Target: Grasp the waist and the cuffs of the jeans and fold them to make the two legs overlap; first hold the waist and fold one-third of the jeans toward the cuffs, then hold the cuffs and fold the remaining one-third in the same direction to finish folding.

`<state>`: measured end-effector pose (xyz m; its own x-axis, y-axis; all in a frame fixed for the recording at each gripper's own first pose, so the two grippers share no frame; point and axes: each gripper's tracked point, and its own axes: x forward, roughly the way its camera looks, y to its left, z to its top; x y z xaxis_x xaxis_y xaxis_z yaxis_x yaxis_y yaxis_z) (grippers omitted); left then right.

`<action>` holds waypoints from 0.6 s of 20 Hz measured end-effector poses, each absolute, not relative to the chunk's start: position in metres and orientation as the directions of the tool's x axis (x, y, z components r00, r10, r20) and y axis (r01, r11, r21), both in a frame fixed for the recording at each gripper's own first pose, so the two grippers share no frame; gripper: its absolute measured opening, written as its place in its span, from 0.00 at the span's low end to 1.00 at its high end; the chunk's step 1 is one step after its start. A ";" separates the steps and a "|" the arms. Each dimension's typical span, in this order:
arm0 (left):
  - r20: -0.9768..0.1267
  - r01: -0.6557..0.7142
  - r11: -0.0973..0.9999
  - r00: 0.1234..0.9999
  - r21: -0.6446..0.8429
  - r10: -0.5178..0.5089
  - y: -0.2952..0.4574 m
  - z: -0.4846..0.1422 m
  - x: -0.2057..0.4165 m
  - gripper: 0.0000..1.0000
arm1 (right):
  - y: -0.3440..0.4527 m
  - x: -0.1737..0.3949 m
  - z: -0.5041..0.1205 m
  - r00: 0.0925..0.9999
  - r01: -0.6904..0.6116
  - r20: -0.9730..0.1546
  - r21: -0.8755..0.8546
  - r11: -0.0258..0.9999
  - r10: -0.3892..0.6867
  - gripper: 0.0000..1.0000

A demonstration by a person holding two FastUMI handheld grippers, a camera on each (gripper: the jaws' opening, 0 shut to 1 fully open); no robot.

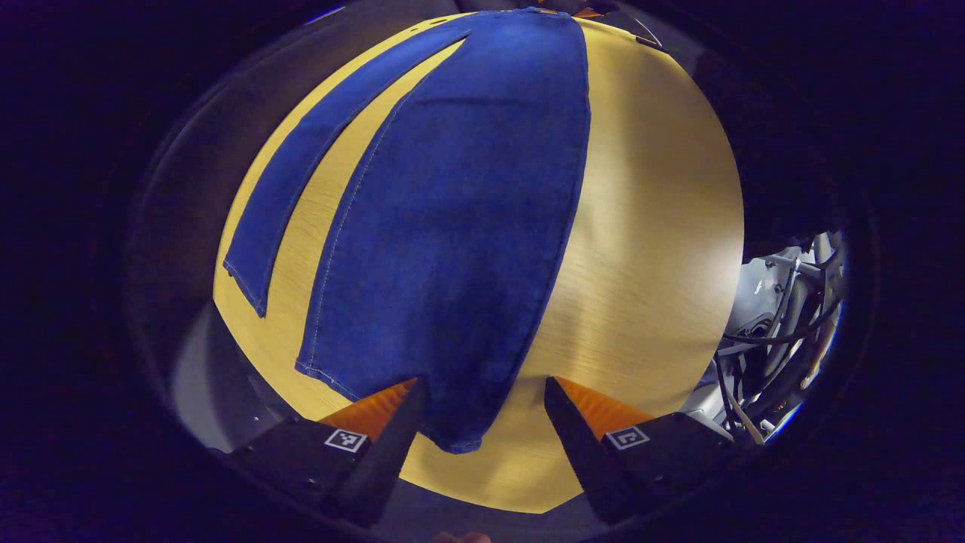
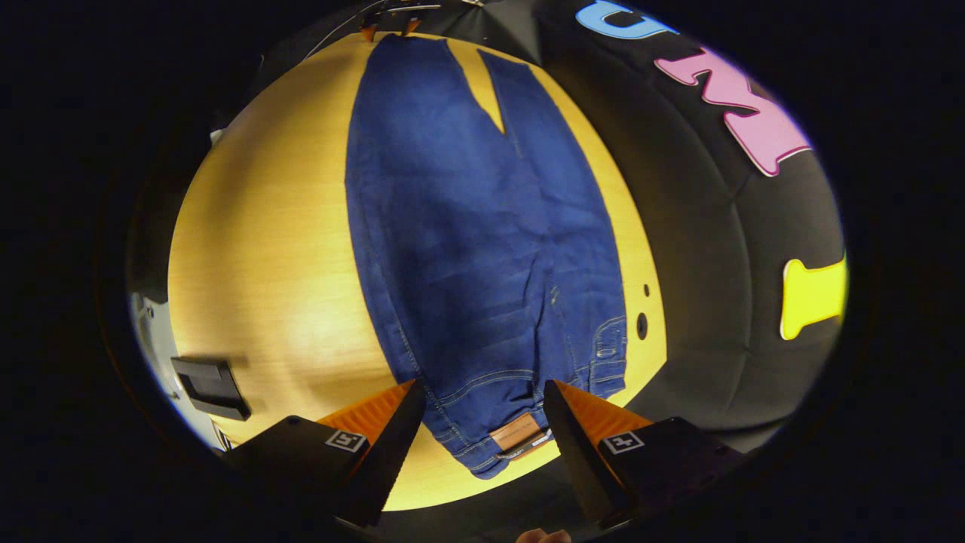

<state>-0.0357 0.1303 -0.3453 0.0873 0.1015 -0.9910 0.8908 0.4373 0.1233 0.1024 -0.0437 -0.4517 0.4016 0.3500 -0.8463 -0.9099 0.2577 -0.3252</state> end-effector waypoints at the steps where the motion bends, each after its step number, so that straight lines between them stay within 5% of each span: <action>1: -0.993 0.907 0.406 0.076 0.107 0.091 0.130 -0.348 -0.034 0.98 | -0.045 0.102 -0.457 0.386 -0.917 -0.854 -0.315 0.243 0.348 0.96; 6: -0.995 0.944 0.329 -0.059 -0.029 0.081 0.132 -0.352 -0.047 0.96 | -0.058 0.101 -0.476 0.342 -0.939 -0.888 -0.308 0.155 0.309 0.96; 12: -0.998 0.938 0.345 -0.055 -0.038 0.041 0.125 -0.355 -0.043 0.94 | -0.052 0.098 -0.489 0.262 -0.965 -0.923 -0.251 0.075 0.283 0.95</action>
